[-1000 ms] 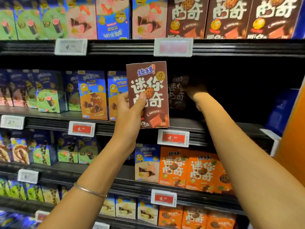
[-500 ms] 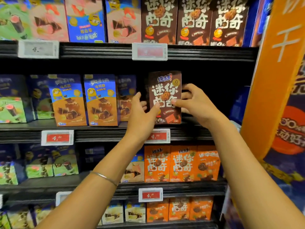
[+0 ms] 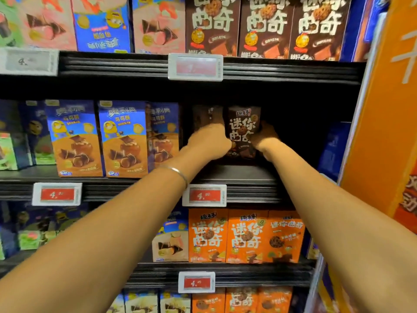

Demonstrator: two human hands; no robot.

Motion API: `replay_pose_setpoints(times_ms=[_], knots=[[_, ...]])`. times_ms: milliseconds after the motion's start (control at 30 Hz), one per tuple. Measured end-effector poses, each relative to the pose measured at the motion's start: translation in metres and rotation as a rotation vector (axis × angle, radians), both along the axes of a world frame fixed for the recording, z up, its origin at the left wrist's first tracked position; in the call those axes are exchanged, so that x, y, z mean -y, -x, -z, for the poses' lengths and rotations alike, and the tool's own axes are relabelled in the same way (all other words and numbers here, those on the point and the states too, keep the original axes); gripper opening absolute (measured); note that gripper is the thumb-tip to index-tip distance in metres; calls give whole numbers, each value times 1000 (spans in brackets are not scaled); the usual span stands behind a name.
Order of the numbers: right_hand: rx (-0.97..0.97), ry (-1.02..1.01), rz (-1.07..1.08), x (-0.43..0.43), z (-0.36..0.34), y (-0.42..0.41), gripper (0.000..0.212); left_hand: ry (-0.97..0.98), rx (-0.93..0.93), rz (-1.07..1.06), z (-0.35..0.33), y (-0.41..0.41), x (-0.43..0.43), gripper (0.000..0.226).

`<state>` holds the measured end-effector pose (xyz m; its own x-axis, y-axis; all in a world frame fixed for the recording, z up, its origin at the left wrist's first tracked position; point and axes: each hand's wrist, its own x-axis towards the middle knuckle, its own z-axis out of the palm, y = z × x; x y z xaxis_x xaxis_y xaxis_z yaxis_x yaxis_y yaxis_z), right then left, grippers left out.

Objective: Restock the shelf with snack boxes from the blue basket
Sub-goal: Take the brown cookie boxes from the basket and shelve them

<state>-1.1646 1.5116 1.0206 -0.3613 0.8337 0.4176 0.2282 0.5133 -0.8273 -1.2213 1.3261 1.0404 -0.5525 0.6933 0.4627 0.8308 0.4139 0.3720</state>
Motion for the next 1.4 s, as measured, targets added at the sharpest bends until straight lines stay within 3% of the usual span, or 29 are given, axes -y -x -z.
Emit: replay_pose_setpoints(times_ms=[100,167,300,433,700,800,933,1033,1100,1200,1267,1400], knots=[[23,9,-54,-9,-1,10,50,100,-204,-142,-12,14,-26,98],[23,2,-88,-15,0,14,50,141,-357,-218,-18,25,-38,105],[7,-1,-154,-24,3,19,51,229,-422,-280,-19,43,-55,92],[-11,7,-197,-27,2,24,48,184,-445,-285,-19,46,-68,69],[-18,49,-240,-30,3,39,33,160,-472,-315,-15,62,-75,69],[2,115,-288,-31,3,38,17,164,-479,-311,-16,62,-73,66],[19,170,-281,-28,4,31,26,156,-462,-323,-22,54,-70,67],[-43,232,-230,-18,-3,23,33,141,-391,-271,-32,39,-62,84],[-98,196,-122,-9,-13,17,37,48,-206,-195,-39,21,-57,88],[-119,81,-11,17,-27,2,47,-203,88,-82,-39,-7,-35,72],[-172,105,-93,39,-26,-13,40,-364,191,13,-28,-19,-9,50],[-258,110,-301,105,-5,-66,26,-649,370,286,7,-36,78,41]])
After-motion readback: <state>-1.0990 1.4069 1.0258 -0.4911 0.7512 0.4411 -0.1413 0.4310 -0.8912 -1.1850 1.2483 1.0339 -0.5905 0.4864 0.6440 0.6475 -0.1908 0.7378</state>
